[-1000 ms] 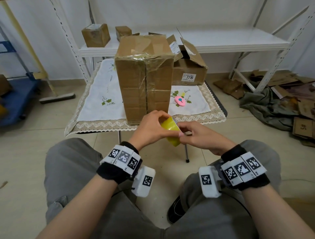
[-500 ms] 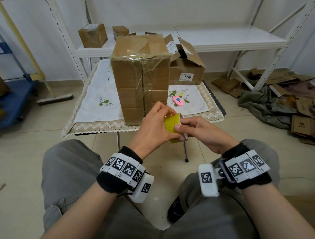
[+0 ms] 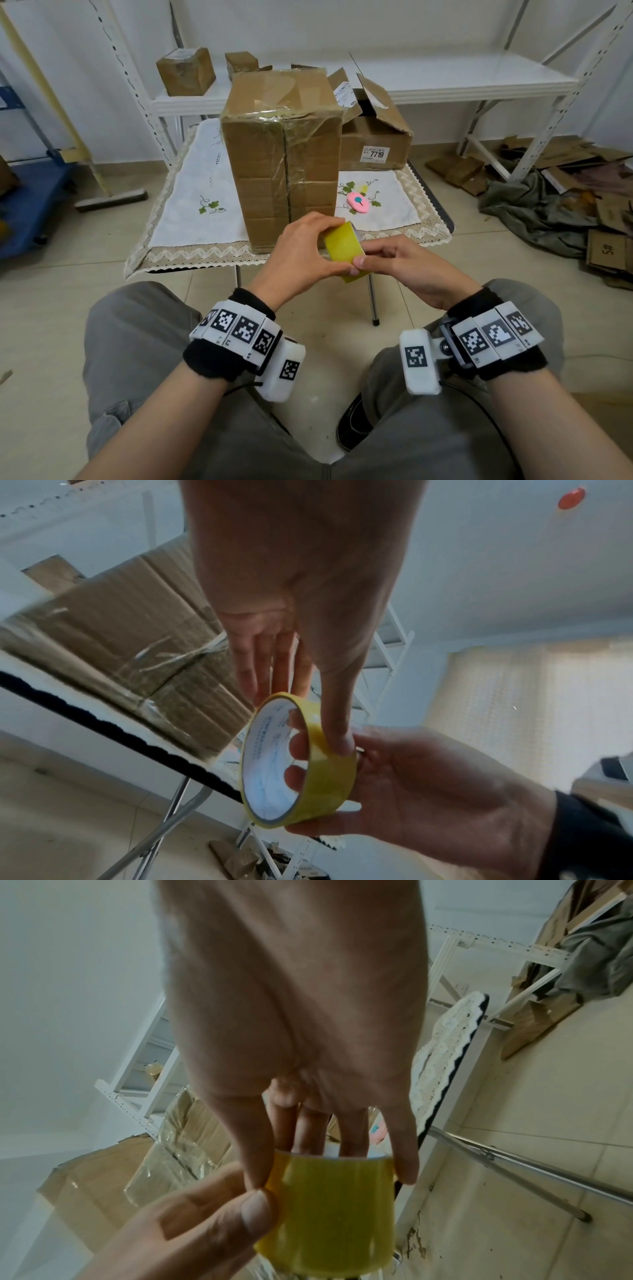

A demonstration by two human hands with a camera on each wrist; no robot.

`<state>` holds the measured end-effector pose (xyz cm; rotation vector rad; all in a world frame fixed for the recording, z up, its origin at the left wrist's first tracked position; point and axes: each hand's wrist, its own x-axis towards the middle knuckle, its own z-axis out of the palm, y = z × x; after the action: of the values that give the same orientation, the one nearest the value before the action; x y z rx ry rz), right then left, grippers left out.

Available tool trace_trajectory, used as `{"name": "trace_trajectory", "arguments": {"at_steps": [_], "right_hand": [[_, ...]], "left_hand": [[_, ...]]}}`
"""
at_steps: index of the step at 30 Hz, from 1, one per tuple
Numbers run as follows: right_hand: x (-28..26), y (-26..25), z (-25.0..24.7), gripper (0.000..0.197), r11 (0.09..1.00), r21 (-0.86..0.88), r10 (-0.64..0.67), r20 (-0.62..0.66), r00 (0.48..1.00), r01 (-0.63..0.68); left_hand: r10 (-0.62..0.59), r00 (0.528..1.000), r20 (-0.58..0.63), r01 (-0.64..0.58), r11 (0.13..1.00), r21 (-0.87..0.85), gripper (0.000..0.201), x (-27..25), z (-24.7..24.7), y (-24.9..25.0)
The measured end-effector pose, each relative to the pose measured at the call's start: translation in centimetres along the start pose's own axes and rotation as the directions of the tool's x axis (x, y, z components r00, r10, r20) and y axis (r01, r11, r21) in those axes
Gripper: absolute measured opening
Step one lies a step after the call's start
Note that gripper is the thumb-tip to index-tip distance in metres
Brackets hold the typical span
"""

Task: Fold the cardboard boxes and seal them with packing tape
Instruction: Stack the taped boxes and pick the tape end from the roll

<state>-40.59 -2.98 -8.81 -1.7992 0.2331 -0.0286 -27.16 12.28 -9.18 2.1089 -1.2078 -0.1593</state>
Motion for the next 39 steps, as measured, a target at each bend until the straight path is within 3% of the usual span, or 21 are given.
{"name": "trace_trajectory", "arguments": {"at_steps": [4,12,23,29,39], "right_hand": [[0.1,0.1,0.1,0.016,1.0,-0.009,0.013,0.016,1.0,-0.013],[0.3,0.0,0.1,0.02,0.998,-0.029,0.054,-0.042,0.998,-0.055],[0.4,-0.3,0.6,0.024,0.993,0.001,0.116,-0.119,0.986,-0.117],[0.3,-0.7,0.6,0.024,0.993,-0.015,0.119,-0.111,0.987,-0.121],[0.4,-0.6,0.5,0.024,0.992,-0.036,0.116,-0.139,0.984,-0.122]], "left_hand": [[-0.025,0.996,0.088,0.021,0.999,0.049,0.09,0.4,-0.5,-0.2],[0.113,0.992,-0.05,-0.107,0.989,0.101,0.068,-0.3,-0.1,0.4],[0.219,0.966,-0.135,-0.203,0.971,0.125,0.042,-1.0,0.6,0.8],[0.141,0.987,-0.073,-0.134,0.986,0.095,0.06,-0.2,0.3,0.8],[0.222,0.96,-0.17,-0.21,0.974,0.088,0.044,-0.5,0.7,0.9]]}}
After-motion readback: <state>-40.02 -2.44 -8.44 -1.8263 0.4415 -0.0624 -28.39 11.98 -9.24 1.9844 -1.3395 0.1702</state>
